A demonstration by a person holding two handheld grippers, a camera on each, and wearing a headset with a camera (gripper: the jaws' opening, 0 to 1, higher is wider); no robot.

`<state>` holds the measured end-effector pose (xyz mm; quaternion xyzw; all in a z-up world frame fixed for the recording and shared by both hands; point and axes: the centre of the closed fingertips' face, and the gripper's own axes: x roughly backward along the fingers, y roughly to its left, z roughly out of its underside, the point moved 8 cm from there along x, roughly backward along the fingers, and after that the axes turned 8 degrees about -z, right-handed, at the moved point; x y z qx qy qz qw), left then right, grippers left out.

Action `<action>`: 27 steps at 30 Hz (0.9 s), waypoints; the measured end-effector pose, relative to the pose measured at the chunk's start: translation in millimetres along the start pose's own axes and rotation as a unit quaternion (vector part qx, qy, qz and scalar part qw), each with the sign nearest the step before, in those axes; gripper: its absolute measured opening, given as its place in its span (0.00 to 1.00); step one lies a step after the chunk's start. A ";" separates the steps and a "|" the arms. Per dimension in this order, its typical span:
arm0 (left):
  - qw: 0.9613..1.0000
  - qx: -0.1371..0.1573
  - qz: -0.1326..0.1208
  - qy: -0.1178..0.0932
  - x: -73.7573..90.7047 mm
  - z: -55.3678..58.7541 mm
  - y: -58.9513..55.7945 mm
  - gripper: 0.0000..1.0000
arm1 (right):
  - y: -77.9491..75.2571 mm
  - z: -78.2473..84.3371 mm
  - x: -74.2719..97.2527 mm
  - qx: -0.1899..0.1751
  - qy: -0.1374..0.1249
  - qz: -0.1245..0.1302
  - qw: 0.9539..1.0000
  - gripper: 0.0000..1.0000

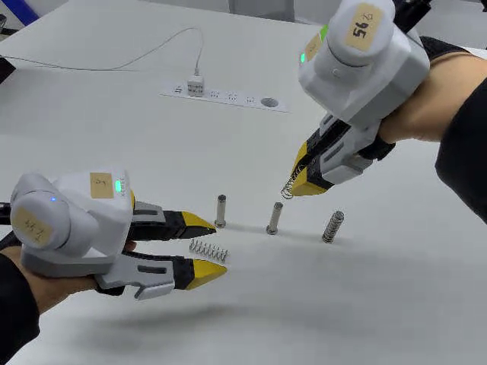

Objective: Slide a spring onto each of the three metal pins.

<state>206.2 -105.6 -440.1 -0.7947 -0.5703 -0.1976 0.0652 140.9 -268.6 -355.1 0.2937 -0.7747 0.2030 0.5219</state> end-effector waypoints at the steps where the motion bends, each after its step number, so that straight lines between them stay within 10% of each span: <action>1: 1.000 0.001 -0.001 -0.001 0.3 -0.1 0.3 0.33 | -1.3 0.4 -0.5 0.000 0.002 0.000 1.000 0.12; 27: 1.000 0.020 -0.020 0.008 11.9 7.3 -0.3 0.35 | -26.0 -0.3 -38.3 0.012 0.068 -0.043 0.997 0.13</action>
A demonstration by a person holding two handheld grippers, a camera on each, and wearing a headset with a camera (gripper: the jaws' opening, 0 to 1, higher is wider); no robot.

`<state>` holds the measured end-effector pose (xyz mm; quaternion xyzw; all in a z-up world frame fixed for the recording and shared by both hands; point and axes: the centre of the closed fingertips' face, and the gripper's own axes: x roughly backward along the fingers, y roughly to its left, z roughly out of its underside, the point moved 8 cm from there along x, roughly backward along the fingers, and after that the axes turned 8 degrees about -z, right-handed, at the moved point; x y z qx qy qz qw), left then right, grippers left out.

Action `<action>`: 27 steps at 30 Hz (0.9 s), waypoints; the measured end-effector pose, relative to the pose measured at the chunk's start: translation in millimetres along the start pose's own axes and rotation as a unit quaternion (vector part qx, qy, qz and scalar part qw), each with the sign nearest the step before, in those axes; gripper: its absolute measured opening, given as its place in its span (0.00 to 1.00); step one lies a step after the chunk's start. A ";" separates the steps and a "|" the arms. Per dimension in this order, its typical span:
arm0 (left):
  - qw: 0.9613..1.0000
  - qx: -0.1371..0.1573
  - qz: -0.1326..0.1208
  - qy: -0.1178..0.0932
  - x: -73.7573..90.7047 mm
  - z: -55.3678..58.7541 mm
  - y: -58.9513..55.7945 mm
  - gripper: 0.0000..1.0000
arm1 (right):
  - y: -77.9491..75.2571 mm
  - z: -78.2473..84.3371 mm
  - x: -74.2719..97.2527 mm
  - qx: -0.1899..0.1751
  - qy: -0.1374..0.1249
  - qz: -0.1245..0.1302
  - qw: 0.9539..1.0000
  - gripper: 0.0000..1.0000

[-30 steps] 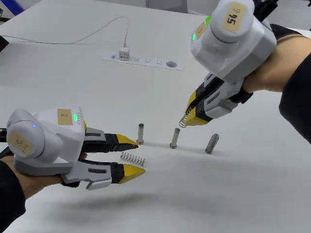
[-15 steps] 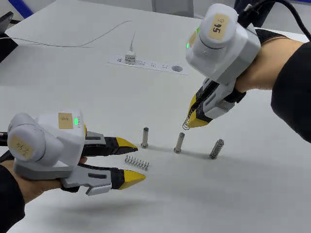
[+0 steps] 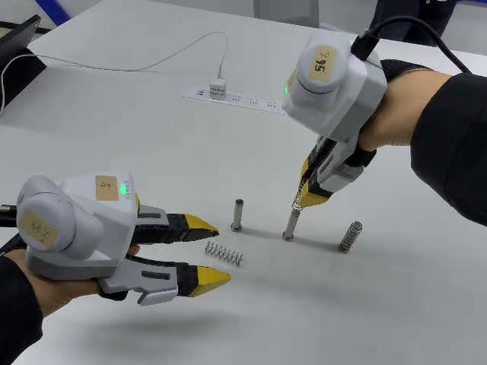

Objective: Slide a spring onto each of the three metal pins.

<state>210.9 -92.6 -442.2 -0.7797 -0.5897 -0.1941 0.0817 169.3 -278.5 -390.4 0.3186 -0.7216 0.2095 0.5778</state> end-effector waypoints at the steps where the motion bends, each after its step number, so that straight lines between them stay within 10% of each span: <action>1: 1.000 0.000 0.000 0.001 -0.2 0.3 0.4 0.35 | -0.2 0.0 -0.5 -0.001 0.001 0.000 1.000 0.13; 27: 1.000 0.006 0.003 -0.003 -3.1 4.0 4.3 0.35 | -0.7 4.5 -19.9 -0.014 0.023 -0.016 1.000 0.13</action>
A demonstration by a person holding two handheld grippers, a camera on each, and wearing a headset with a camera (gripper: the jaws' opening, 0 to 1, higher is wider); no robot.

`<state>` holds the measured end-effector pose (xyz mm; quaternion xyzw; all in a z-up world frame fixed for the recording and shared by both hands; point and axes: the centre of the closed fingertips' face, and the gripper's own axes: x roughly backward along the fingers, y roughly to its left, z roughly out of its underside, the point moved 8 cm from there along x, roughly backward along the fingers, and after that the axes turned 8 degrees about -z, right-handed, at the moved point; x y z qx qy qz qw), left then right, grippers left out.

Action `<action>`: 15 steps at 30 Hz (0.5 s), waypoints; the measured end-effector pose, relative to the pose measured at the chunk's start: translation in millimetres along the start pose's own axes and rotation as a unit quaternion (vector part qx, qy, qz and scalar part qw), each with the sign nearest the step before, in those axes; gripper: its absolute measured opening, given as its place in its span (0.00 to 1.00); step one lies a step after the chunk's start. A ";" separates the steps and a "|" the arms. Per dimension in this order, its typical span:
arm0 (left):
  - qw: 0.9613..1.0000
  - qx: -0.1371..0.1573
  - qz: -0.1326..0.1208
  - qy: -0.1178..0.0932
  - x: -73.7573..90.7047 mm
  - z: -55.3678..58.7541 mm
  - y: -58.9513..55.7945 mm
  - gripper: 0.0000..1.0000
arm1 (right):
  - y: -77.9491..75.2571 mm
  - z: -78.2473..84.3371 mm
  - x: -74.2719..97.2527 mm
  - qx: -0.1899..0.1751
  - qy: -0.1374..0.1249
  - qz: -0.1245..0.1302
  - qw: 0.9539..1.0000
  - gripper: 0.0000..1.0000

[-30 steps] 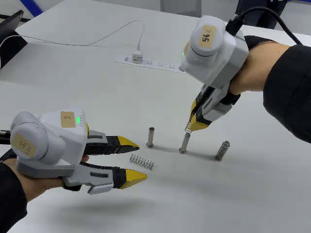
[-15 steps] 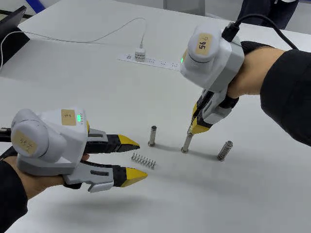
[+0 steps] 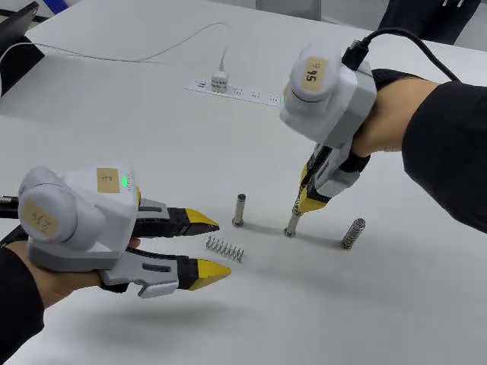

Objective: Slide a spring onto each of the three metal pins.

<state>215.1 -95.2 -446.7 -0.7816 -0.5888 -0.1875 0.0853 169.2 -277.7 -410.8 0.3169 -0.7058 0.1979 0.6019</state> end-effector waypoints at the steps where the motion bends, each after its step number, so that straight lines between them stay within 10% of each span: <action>1: 1.000 0.000 0.000 0.000 0.0 0.2 0.0 0.35 | -0.5 0.2 -0.9 -0.001 0.000 0.000 1.000 0.13; 15: 1.000 0.002 0.000 0.000 0.4 1.3 0.8 0.35 | -4.6 1.6 -15.6 -0.016 0.003 -0.007 1.000 0.13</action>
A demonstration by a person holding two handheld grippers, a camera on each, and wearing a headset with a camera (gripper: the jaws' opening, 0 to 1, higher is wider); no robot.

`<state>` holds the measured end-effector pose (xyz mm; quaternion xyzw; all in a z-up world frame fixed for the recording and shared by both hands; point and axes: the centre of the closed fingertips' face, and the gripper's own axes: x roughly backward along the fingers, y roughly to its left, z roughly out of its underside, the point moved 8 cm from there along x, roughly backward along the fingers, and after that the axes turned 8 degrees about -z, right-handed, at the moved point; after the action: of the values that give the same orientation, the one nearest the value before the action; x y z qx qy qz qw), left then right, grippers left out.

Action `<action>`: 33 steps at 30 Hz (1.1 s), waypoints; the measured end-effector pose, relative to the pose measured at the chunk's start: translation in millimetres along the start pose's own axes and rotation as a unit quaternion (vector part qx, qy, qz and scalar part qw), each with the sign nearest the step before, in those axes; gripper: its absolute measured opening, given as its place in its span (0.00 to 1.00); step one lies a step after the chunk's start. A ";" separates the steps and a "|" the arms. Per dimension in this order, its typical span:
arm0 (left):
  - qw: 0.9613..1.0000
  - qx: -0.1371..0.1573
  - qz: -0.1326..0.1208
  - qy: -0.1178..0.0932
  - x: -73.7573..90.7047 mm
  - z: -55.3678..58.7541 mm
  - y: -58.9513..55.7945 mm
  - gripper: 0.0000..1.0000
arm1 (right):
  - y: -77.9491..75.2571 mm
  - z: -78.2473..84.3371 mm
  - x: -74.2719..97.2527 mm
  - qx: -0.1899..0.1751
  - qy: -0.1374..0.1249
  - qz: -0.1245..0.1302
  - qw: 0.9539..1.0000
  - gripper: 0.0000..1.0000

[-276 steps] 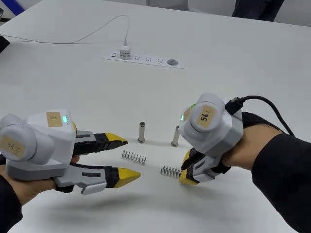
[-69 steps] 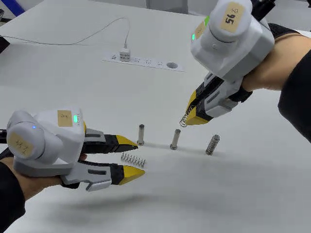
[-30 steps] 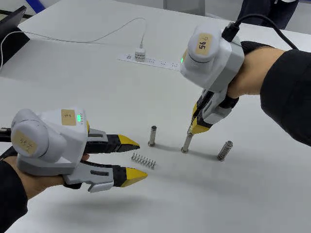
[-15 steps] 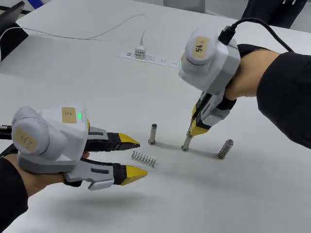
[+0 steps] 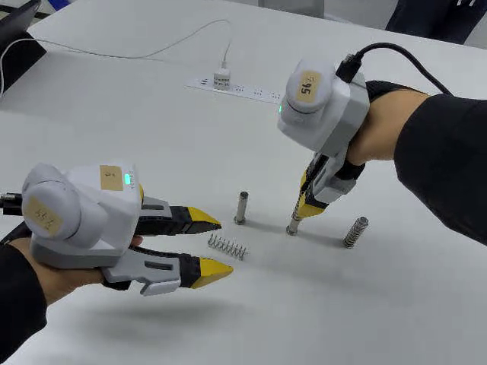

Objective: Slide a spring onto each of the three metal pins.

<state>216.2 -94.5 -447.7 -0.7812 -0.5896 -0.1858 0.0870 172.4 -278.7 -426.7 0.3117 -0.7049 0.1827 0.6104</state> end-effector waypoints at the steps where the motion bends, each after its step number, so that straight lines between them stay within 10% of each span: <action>1: 1.000 0.000 0.000 0.000 0.1 0.0 0.1 0.35 | -0.4 0.2 -1.1 0.000 0.000 0.000 1.000 0.13; 33: 1.000 0.003 -0.003 0.002 0.7 0.6 2.6 0.35 | -0.4 4.7 -23.8 -0.016 0.004 -0.007 1.000 0.13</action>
<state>219.0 -94.5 -447.8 -0.7789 -0.5923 -0.1856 0.0898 170.6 -276.9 -450.9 0.3058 -0.7034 0.1683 0.6192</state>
